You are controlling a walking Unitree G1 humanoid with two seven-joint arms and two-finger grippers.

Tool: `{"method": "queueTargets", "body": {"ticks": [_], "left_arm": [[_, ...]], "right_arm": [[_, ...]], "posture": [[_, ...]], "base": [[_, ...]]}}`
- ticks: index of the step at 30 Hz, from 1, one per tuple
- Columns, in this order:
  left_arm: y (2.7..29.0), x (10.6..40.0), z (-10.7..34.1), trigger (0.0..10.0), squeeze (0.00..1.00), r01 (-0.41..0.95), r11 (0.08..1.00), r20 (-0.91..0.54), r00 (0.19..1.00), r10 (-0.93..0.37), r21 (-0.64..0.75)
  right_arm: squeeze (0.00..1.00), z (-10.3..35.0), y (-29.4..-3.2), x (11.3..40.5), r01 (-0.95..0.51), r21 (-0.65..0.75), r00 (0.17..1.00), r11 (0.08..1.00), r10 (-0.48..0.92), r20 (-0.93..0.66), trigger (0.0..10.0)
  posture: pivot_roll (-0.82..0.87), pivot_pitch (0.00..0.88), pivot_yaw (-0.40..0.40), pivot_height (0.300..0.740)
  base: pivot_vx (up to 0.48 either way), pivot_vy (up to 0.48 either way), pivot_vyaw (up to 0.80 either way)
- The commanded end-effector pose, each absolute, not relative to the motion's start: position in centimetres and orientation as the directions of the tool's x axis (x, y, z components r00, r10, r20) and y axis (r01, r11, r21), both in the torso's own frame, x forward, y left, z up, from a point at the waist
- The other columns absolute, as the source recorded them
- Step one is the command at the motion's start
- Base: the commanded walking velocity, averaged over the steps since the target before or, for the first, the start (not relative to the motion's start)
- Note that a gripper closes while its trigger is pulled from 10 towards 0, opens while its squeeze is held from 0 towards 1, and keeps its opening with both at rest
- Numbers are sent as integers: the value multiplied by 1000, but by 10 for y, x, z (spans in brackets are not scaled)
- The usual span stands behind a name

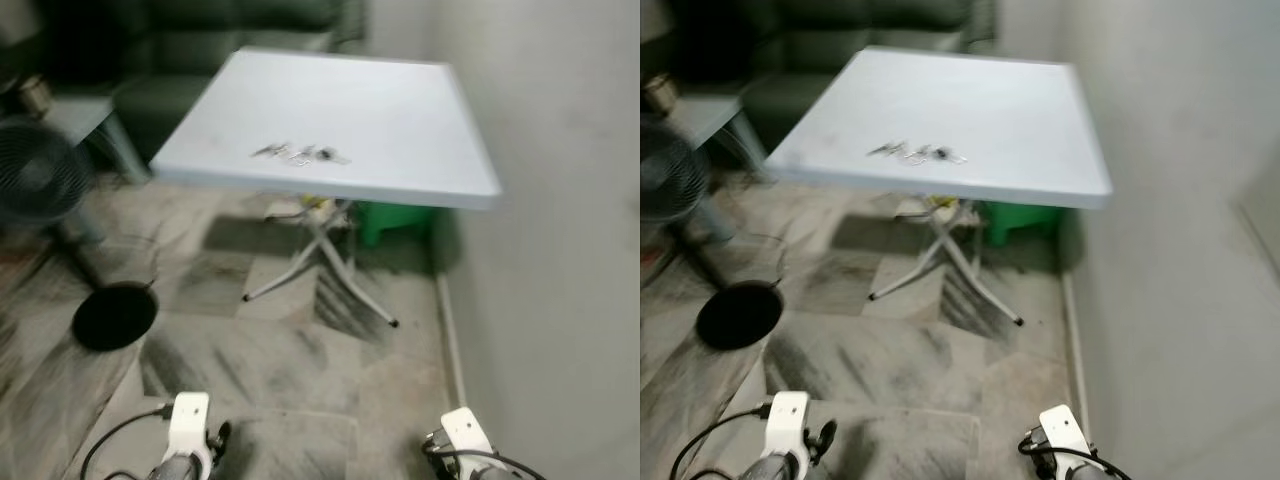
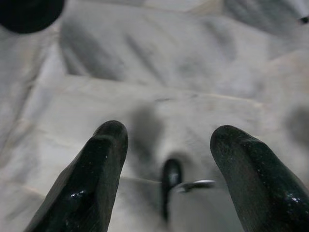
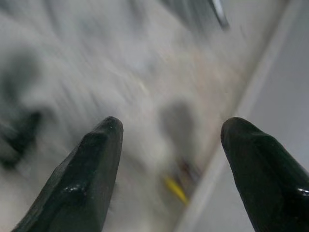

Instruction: Hang keys on a hook

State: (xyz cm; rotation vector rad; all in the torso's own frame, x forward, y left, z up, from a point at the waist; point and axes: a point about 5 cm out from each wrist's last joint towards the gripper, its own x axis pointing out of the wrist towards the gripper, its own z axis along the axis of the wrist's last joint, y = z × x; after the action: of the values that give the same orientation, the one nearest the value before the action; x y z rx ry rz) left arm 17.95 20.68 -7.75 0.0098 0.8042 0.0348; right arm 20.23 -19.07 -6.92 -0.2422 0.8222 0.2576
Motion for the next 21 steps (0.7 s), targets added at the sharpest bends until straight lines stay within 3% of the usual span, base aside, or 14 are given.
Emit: {"method": "queueTargets", "body": {"ticks": [1, 2, 17, 18, 21], "left_arm": [[198, 188, -74, 10000, 0, -18, 1000, -697, 717, 9, -6], [198, 188, -74, 10000, 0, -18, 1000, -697, 717, 9, -5], [196, 202, -66, 10000, 0, -24, 1000, -645, 765, 6, -19], [195, 223, -50, 10000, 0, -52, 995, -543, 840, -1, -83], [195, 238, -35, 10000, 0, -51, 990, -435, 900, -12, -133]], "right_arm": [[965, -72, -202, 194, -254, -78, 646, 964, 110, -755, 10000], [1000, -72, -201, 194, -251, -71, 649, 965, 113, -752, 10000], [1000, -66, -196, 203, -259, -41, 690, 965, 155, -707, 10000], [1000, -54, -188, 221, -255, -10, 758, 967, 193, -623, 10000], [1000, -41, -180, 237, -264, 17, 813, 964, 232, -534, 10000]], "posture": [[-34, 0, -32, 740], [-34, 0, -32, 740], [-35, 0, -32, 740], [-41, 0, -27, 740], [-49, 0, -21, 740]], "base": [[0, 0, 0], [0, 0, 0], [0, 0, 0], [0, 0, 0], [0, 0, 0]]}}
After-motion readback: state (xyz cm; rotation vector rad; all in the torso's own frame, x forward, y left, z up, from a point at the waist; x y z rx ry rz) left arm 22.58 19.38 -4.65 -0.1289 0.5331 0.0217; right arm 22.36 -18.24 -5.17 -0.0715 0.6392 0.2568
